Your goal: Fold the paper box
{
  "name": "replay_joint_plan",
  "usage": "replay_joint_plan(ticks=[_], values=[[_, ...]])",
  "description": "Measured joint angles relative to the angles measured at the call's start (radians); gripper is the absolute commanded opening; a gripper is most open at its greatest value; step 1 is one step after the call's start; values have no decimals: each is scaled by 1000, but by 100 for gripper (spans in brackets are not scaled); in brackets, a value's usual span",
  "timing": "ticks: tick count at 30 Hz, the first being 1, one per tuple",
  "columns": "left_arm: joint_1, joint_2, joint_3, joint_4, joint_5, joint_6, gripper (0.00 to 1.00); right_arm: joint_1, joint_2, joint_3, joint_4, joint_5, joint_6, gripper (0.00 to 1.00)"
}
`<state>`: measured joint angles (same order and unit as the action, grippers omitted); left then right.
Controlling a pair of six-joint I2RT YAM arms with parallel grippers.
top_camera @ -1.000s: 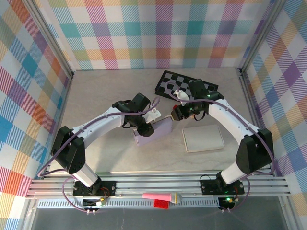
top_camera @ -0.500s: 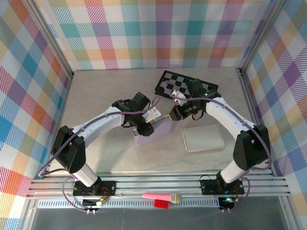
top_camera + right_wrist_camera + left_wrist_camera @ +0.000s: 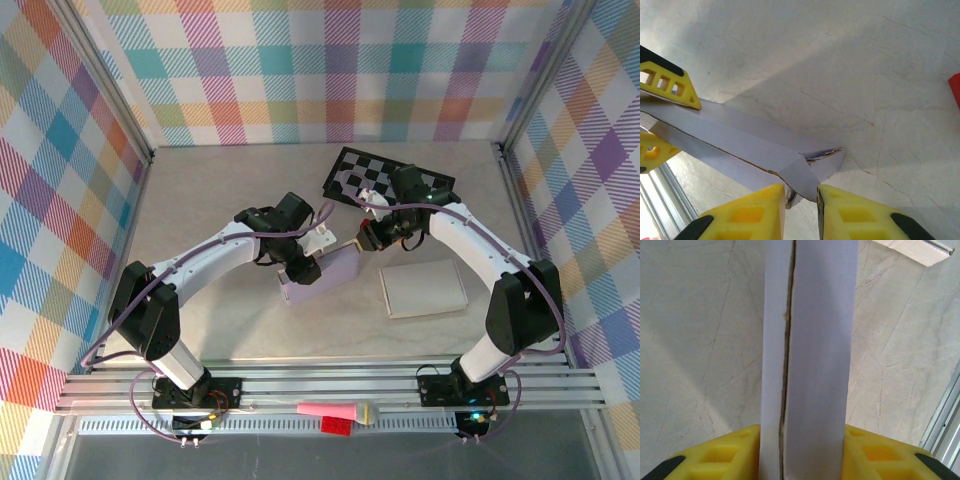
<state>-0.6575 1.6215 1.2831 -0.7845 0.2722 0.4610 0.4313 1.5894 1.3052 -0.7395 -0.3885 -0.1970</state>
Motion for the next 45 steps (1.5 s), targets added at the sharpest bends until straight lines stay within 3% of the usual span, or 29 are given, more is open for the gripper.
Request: replay_joint_plan(ticks=[17,45], values=[[2,5,5,0,0,0,38,30,5,16,-6,54,-2,28],[2,11,12,-3,0,8,38,56,25,43,-15,103,-3,17]])
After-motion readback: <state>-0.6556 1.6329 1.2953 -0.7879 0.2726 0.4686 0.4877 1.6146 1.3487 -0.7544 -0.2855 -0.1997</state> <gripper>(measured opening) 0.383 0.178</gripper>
